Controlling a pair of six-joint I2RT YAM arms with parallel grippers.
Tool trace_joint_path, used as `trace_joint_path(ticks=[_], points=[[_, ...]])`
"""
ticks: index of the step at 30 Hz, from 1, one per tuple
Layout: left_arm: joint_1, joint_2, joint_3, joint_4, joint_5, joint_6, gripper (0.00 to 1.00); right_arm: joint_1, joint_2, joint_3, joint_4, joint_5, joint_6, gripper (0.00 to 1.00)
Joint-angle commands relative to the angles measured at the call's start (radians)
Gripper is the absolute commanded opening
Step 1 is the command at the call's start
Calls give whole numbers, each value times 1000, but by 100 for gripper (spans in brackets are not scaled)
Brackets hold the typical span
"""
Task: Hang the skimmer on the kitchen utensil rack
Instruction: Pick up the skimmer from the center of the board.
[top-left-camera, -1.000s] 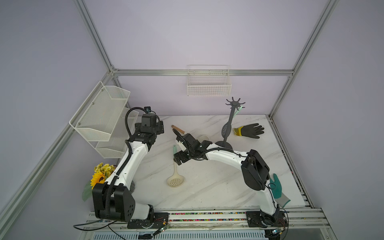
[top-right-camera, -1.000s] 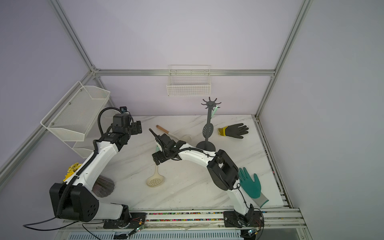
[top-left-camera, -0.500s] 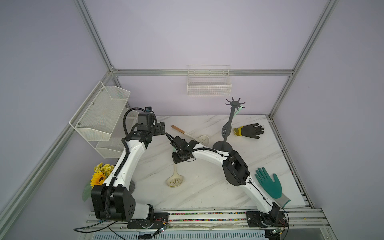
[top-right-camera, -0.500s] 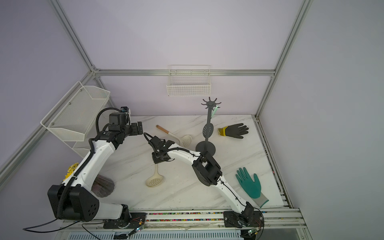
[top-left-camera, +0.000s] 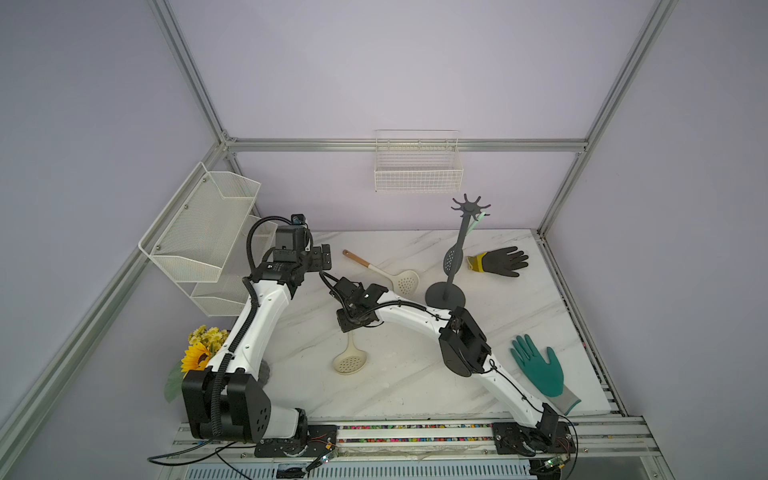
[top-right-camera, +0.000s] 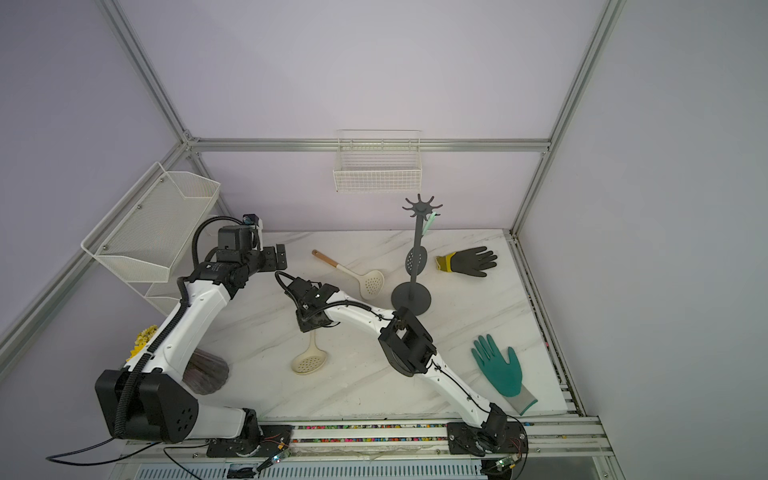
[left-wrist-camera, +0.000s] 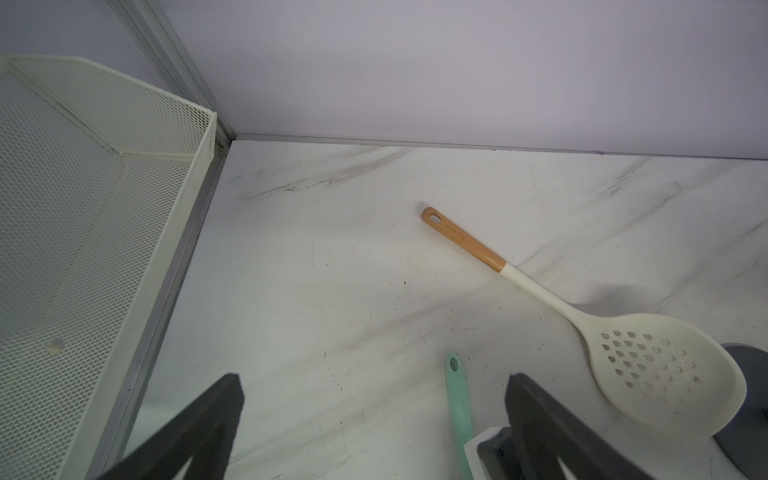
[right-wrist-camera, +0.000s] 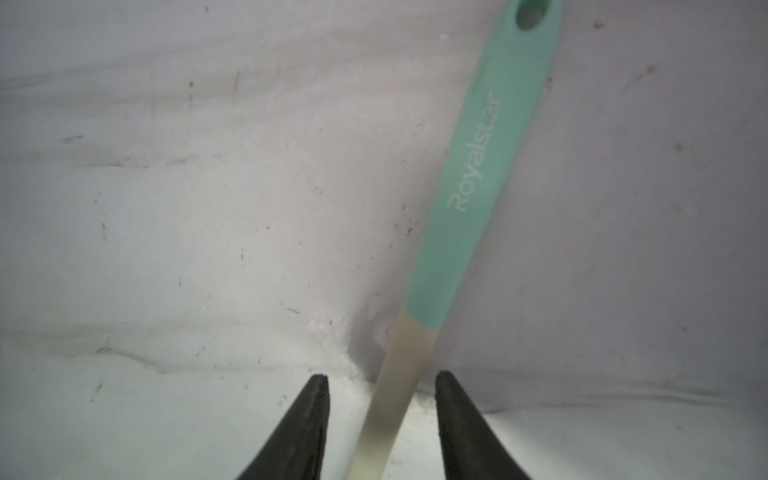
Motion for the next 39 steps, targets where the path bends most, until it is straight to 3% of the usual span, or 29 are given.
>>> trace_joint_path(ticks=[1, 5, 9, 13, 27, 33, 39], points=[[11, -44, -4, 15, 5, -5, 100, -4, 36, 18, -51, 4, 45, 46], [16, -50, -16, 25, 19, -8, 100, -12, 45, 14, -51, -3, 58, 36], [16, -50, -22, 28, 29, -9, 100, -15, 26, -10, -44, 26, 46, 15], [17, -46, -24, 29, 37, -11, 100, -15, -8, -42, -25, 50, 27, 10], [19, -18, -23, 31, 54, -3, 100, -15, -361, -386, 205, 149, -149, 0], [19, 39, -7, 26, 111, 3, 100, -29, -553, -545, 323, 90, -187, 0], [19, 83, 14, 26, 199, 1, 100, -136, -806, -806, 549, -99, -129, 0]])
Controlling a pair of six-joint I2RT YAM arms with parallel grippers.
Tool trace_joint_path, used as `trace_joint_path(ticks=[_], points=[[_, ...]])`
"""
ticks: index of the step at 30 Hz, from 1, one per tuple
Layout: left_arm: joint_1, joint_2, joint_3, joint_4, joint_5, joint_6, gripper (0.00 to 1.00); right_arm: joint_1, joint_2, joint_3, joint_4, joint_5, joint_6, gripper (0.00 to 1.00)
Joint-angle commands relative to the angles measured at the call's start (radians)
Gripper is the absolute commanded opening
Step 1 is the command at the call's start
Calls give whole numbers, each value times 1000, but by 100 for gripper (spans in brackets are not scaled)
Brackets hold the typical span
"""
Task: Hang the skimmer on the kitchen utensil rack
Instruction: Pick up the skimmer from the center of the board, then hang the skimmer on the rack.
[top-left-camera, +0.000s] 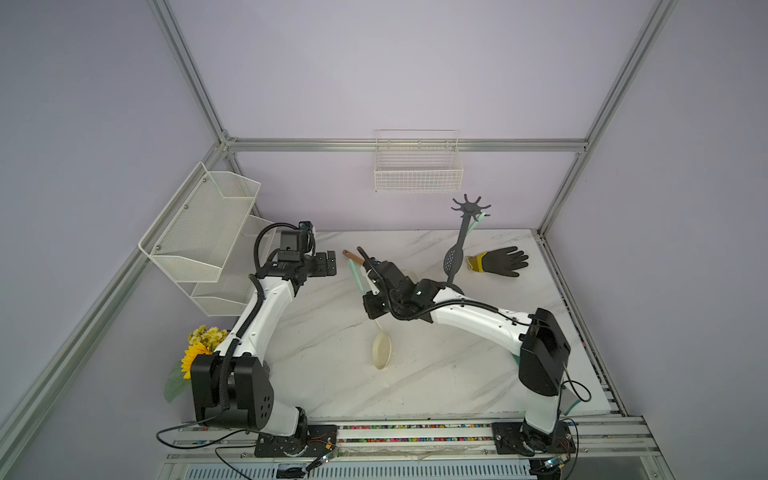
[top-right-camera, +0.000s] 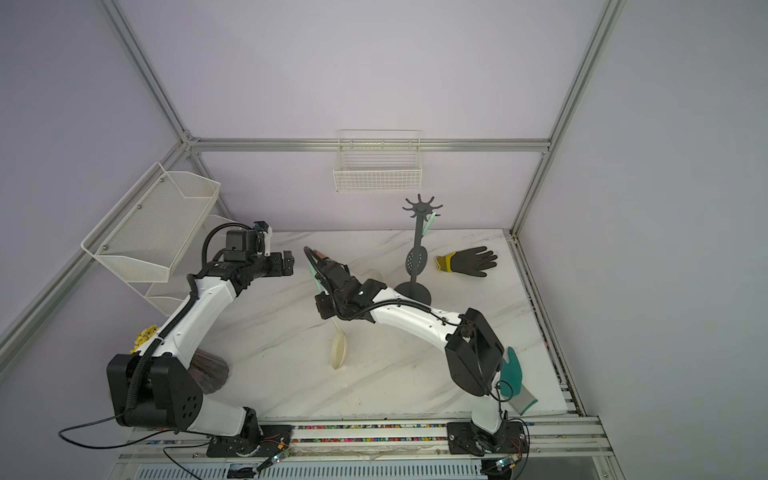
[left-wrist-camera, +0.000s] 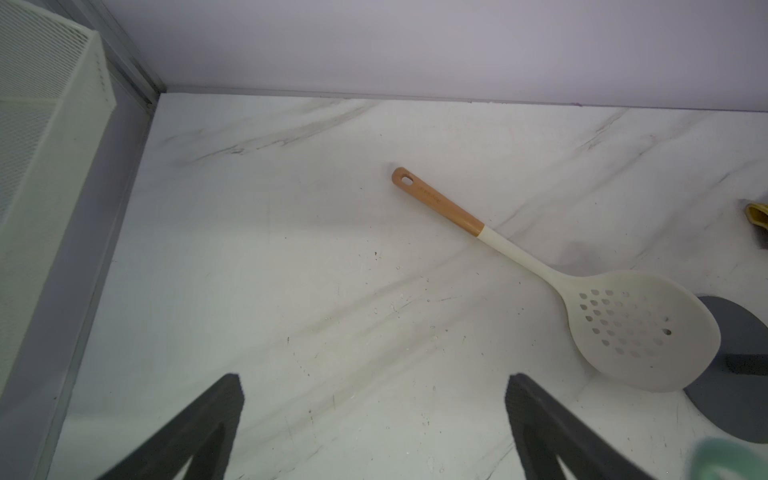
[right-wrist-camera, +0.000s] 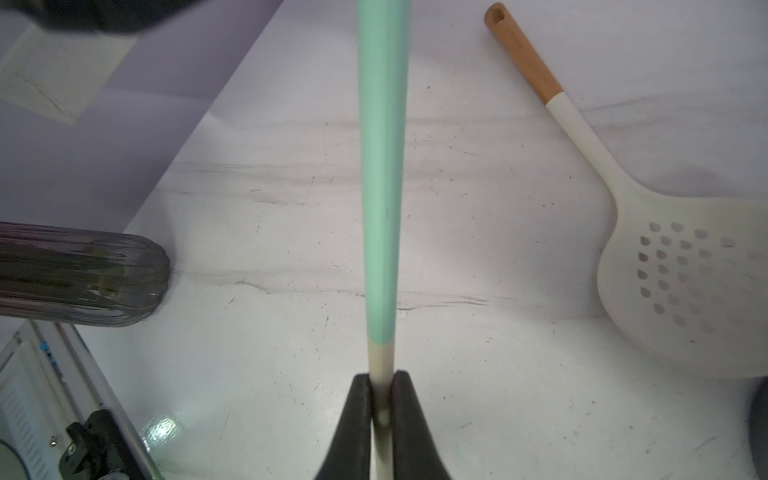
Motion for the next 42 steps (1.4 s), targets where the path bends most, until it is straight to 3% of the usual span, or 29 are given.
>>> trace_joint_path(ticks=[1, 10, 18, 23, 29, 33, 42], points=[[6, 7, 44, 25, 61, -4, 100, -85, -140, -133, 205, -151, 34, 0], [4, 59, 82, 26, 120, -19, 100, -233, -520, -450, 485, -433, -46, 0], [-49, 108, 119, 26, 113, -32, 100, -366, -671, -586, 605, -688, -1, 0], [-83, 136, 140, 26, 113, -33, 100, -459, -769, -635, 606, -751, -17, 0], [-107, 151, 144, 28, 109, -38, 100, -587, -790, -661, 645, -849, 43, 0], [-113, 152, 142, 28, 105, -37, 100, -656, -767, -709, 783, -896, 154, 0], [-121, 154, 138, 30, 106, -36, 100, -724, -707, -761, 966, -933, 279, 0]])
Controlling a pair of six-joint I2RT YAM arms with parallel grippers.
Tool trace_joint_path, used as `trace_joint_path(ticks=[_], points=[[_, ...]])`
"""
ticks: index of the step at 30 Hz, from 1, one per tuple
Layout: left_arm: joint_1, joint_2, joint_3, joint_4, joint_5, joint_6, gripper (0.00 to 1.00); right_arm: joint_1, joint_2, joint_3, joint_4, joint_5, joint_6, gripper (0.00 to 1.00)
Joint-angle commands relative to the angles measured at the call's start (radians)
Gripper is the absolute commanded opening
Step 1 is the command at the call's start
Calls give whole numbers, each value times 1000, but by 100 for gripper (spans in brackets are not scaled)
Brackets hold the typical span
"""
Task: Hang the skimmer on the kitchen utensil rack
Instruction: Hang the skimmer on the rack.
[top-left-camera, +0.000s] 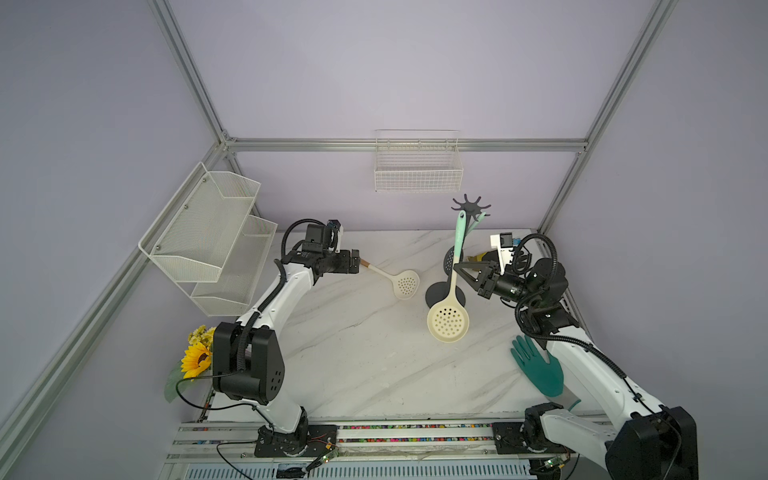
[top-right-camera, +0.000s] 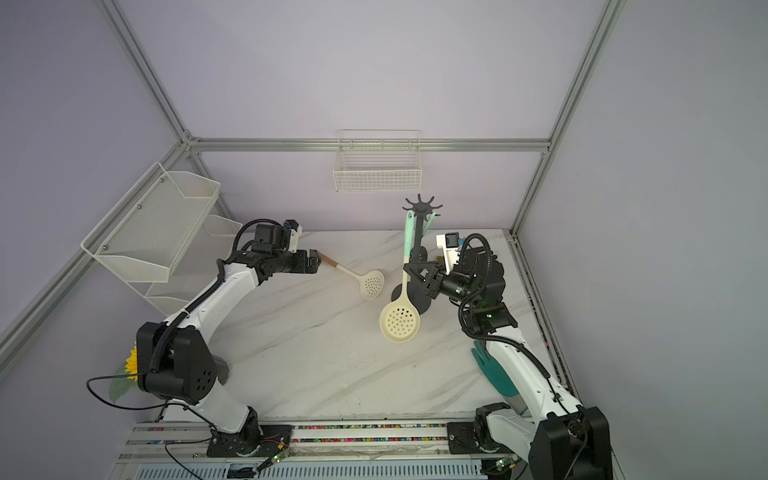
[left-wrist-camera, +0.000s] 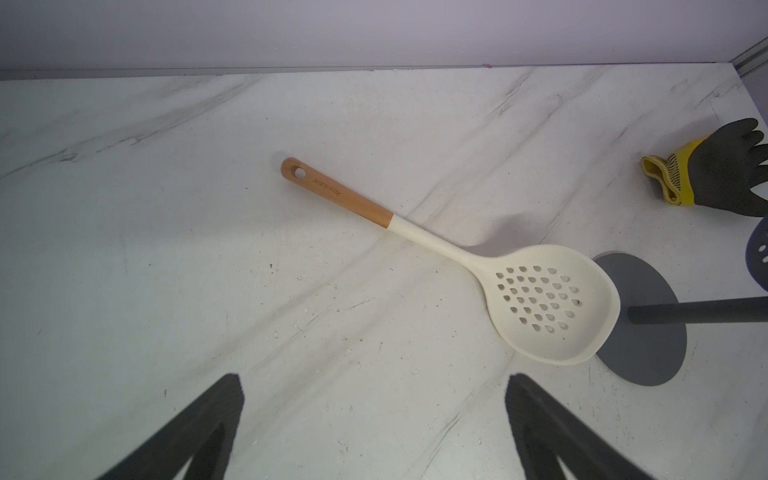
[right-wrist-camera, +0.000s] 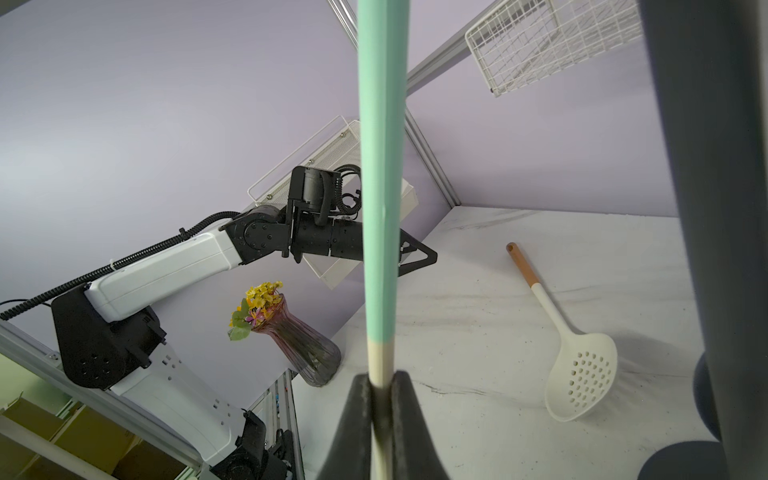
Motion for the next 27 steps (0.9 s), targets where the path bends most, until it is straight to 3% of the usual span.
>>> trace_joint_path(ticks=[1, 27], points=[[-7, -2, 29, 29, 3, -9, 100, -9, 5, 2, 133, -31, 59, 0], [-16, 0, 24, 38, 3, -5, 100, -24, 53, -71, 273, -41, 160, 0]])
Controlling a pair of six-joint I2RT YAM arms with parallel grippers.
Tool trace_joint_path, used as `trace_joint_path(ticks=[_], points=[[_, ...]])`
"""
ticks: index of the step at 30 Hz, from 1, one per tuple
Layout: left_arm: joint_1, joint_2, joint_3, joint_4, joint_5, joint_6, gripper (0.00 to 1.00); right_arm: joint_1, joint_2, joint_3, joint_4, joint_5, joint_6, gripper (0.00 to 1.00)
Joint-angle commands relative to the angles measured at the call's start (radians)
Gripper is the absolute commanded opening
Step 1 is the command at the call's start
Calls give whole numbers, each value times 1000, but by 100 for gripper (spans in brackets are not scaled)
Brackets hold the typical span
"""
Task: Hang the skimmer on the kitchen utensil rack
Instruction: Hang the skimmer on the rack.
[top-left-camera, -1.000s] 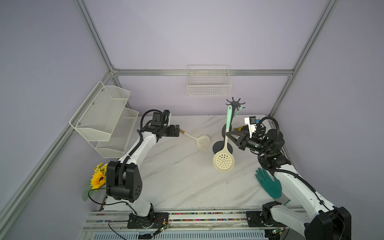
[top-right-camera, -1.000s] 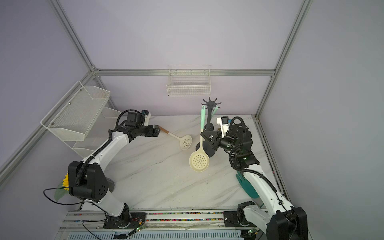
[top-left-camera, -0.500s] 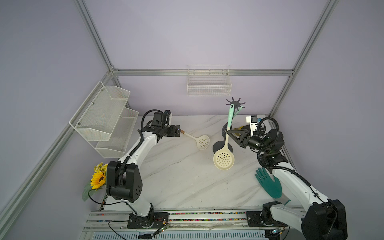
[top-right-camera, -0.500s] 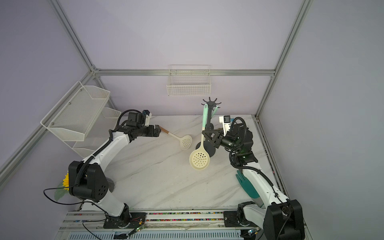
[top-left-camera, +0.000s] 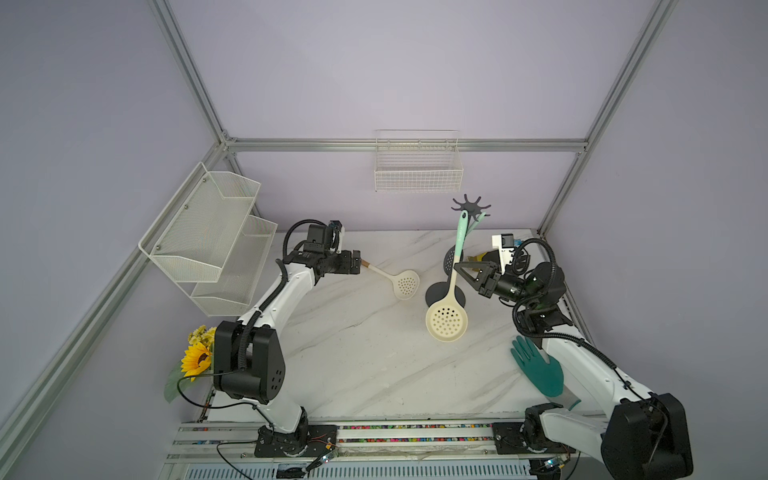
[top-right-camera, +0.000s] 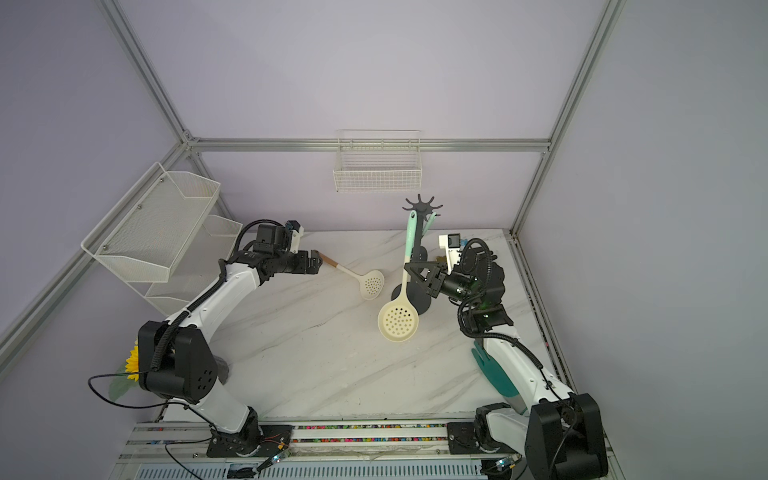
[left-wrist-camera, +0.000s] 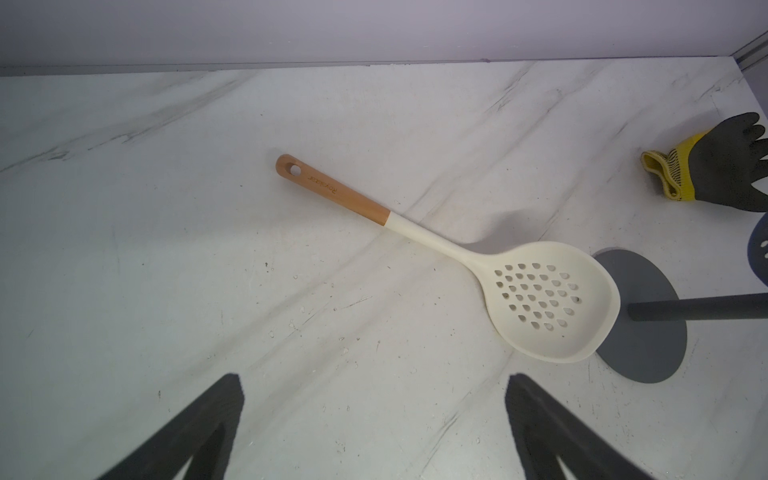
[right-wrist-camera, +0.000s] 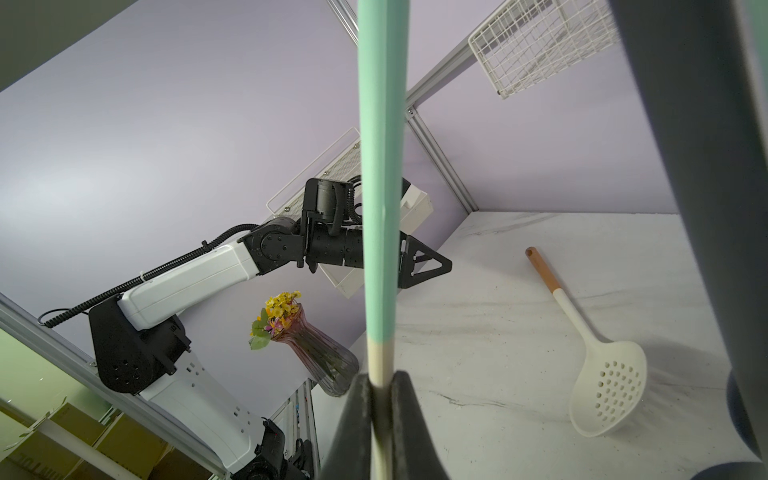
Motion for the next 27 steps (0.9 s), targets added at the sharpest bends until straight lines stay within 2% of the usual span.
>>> trace_joint_path(ticks=[1, 17, 27], points=[[-9, -6, 24, 37, 3, -4, 100, -3, 13, -16, 85, -12, 42, 0], [-10, 1, 22, 37, 7, -1, 100, -4, 55, -39, 140, 1, 74, 0], [-12, 0, 18, 35, 8, 3, 100, -9, 114, -42, 144, 93, 32, 0]])
